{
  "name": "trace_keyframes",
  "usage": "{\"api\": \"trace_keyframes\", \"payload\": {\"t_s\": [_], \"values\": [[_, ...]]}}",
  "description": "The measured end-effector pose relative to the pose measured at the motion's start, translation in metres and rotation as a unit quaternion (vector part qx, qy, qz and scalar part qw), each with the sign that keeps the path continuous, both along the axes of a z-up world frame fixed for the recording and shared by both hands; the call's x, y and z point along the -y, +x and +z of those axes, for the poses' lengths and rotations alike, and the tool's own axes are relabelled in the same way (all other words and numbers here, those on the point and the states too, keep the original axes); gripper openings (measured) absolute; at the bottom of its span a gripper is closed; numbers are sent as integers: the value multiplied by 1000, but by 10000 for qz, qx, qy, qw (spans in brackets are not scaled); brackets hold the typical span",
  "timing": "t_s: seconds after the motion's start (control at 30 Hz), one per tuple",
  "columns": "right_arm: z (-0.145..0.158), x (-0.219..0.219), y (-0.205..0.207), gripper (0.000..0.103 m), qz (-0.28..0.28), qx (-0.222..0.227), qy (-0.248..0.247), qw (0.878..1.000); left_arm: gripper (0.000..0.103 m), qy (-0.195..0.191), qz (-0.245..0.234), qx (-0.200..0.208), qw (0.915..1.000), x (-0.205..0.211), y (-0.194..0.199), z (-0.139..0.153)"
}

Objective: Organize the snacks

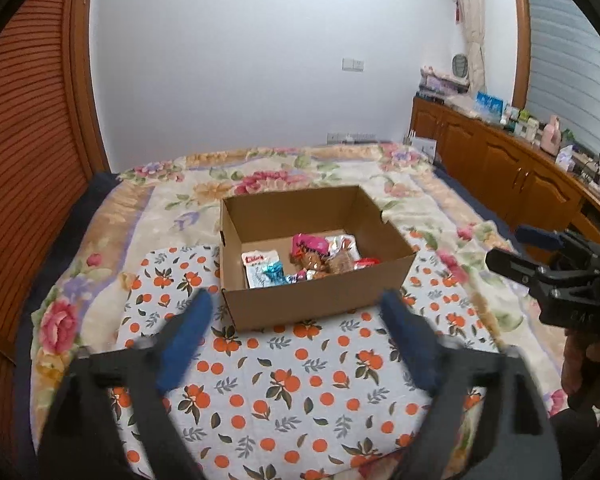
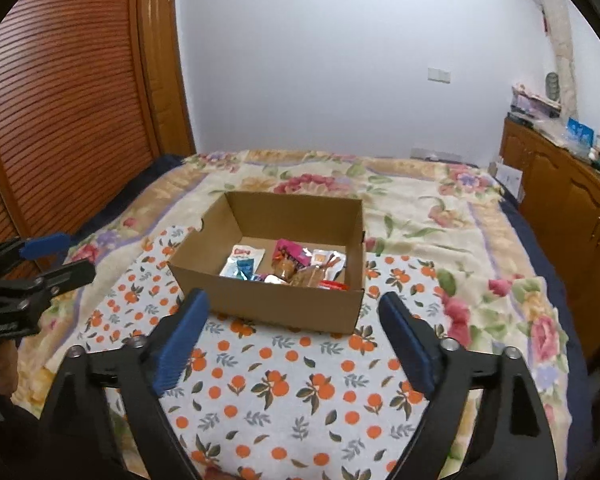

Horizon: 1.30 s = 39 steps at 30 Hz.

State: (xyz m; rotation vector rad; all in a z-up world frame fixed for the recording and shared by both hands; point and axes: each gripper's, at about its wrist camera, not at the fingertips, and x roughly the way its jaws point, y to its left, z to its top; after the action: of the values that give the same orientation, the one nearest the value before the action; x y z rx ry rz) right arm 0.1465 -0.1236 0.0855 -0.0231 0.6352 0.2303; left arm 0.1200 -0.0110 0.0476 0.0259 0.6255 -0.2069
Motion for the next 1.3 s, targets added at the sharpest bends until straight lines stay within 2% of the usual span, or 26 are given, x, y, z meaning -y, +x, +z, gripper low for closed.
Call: {"api": "trace_keyframes", "payload": {"t_s": [0.03,0.1,0.23,0.47,0.73,0.87,1.0,1.3], "values": [[2,2,-6,92,-20,26,13,10000,98,-17,6,59,10000,0,-6,4],[4,5,-14,103,-55,51,41,10000,99,-14,16,92,10000,2,-14,8],[9,14,-32,103,-126,125,247,9995,103,50,25,206,9998,6,-31,17],[15,19,-55,103,-177,279,293,9990,103,195,152,476,9986,12,-56,20],[1,22,-83,103,-287,436,318,9981,103,107,289,666,9973,9,-82,2],[-15,20,-94,103,-322,430,262,9982,103,241,371,781,9960,9,-96,-13],[-27,18,-101,103,-329,345,225,9986,103,369,351,742,9959,11,-103,-23],[-44,15,-113,103,-323,251,211,9989,103,331,323,647,9968,14,-116,-38]]}}
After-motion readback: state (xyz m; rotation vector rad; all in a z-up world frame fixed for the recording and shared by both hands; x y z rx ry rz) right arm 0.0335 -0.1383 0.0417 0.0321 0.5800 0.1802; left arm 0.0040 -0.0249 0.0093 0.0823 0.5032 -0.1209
